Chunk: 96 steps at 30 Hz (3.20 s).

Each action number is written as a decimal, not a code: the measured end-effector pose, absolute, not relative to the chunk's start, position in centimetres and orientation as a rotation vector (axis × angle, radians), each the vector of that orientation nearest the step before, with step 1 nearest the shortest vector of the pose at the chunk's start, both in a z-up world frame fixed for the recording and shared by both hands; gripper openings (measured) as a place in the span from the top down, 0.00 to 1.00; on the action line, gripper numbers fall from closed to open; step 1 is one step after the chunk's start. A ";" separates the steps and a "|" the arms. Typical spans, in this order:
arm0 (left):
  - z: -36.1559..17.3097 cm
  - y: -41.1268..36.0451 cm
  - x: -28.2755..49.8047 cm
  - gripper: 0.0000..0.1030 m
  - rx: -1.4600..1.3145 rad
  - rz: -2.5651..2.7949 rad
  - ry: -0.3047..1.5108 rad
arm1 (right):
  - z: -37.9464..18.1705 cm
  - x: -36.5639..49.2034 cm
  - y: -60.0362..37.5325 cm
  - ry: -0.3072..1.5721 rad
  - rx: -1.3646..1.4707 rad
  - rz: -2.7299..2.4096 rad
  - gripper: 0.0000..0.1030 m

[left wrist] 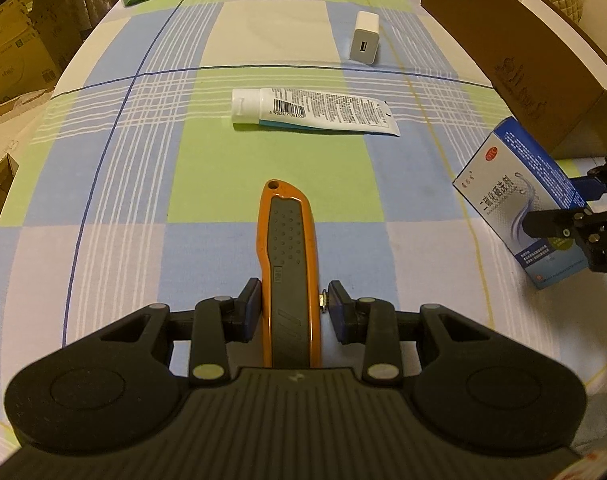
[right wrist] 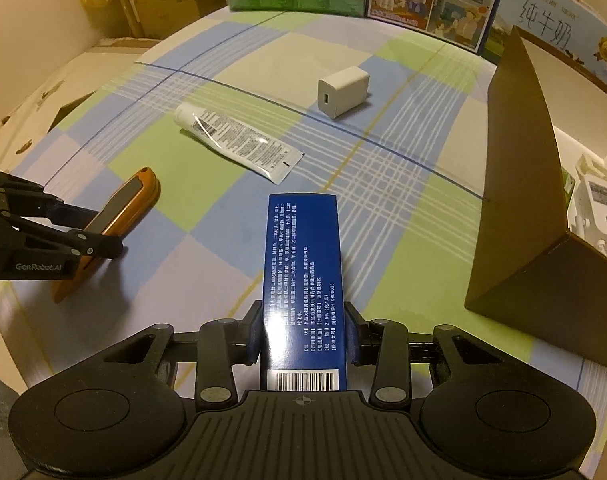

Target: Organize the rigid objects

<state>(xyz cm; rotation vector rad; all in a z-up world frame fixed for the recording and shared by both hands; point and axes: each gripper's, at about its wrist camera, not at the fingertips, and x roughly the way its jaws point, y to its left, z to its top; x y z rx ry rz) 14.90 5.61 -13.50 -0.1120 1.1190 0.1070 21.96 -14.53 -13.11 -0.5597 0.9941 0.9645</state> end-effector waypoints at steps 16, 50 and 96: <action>-13.4 5.4 15.0 0.71 -0.114 0.110 1.125 | -12.0 21.8 -15.8 0.974 -0.521 0.935 0.65; -6.6 -0.7 18.5 0.71 -0.074 -0.029 1.001 | -7.3 24.1 -20.3 0.924 -0.346 0.915 0.65; -0.4 -18.3 40.9 0.71 -0.026 -0.236 0.873 | -0.2 45.3 -29.6 0.795 -0.176 0.749 0.65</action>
